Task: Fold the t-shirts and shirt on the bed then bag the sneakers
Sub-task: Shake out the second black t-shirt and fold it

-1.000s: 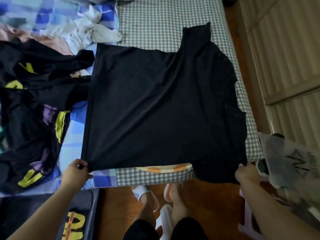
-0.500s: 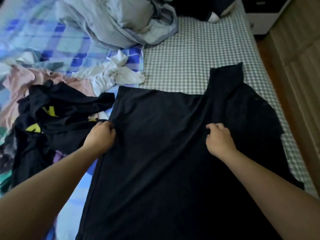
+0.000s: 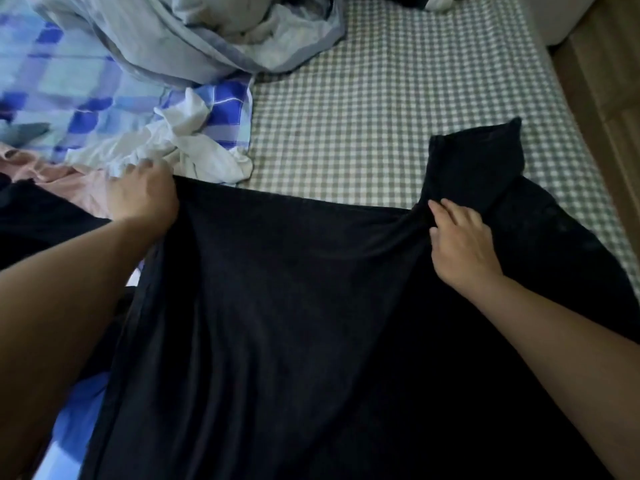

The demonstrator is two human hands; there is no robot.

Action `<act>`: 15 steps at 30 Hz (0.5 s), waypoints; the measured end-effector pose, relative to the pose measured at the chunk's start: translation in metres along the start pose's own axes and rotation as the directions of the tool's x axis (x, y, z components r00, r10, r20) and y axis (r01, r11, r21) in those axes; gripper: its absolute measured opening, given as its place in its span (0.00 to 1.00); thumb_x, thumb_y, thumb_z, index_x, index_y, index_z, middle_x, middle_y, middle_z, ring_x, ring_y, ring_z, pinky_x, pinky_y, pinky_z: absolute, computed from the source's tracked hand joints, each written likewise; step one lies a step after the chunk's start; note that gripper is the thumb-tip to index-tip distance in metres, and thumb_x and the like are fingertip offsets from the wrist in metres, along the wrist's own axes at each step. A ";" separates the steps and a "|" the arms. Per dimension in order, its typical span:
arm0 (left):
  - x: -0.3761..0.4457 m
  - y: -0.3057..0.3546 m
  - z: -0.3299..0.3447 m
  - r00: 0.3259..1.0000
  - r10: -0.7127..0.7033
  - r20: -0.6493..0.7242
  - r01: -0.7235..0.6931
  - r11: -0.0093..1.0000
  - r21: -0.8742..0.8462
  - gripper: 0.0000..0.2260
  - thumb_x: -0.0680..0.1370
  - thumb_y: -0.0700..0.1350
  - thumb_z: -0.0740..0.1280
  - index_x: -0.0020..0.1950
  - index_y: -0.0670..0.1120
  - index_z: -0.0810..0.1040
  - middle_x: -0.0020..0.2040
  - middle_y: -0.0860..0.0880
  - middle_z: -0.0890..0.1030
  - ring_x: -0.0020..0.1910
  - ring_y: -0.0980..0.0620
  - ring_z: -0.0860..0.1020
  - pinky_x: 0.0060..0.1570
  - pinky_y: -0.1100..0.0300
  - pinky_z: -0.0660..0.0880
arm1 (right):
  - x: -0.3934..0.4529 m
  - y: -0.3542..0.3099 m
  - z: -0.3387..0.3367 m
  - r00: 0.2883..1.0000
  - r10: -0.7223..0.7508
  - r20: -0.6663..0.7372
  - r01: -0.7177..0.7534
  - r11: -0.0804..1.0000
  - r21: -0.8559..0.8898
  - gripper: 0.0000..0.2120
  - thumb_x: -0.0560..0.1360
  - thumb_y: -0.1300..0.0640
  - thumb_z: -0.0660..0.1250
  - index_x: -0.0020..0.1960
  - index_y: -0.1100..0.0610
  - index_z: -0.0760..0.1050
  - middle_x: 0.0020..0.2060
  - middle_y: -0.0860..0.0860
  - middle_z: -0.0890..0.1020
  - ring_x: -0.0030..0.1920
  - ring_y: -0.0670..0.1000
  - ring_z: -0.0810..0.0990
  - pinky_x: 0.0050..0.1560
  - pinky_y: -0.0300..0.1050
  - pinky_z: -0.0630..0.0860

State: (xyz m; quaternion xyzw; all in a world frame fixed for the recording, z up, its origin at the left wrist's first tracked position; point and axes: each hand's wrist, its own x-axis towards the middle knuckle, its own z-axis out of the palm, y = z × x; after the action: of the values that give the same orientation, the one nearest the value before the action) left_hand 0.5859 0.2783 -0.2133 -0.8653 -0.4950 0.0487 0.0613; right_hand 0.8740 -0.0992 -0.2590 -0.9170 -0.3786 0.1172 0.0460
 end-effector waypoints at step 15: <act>-0.186 0.109 0.014 0.972 0.215 0.098 -0.177 0.938 -0.298 0.28 0.84 0.63 0.49 0.83 0.57 0.52 0.84 0.47 0.50 0.82 0.44 0.44 0.78 0.43 0.38 | -0.028 -0.057 -0.002 0.974 -0.181 -0.139 0.172 0.982 -0.075 0.31 0.83 0.39 0.49 0.82 0.51 0.52 0.82 0.57 0.50 0.81 0.61 0.43 0.79 0.63 0.41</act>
State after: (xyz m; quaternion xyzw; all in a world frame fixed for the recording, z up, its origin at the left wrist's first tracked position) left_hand 0.5821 0.0637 -0.2396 -0.9051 -0.4109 0.0381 -0.1024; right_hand 0.8164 -0.0789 -0.2418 -0.8866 -0.4579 0.0338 0.0551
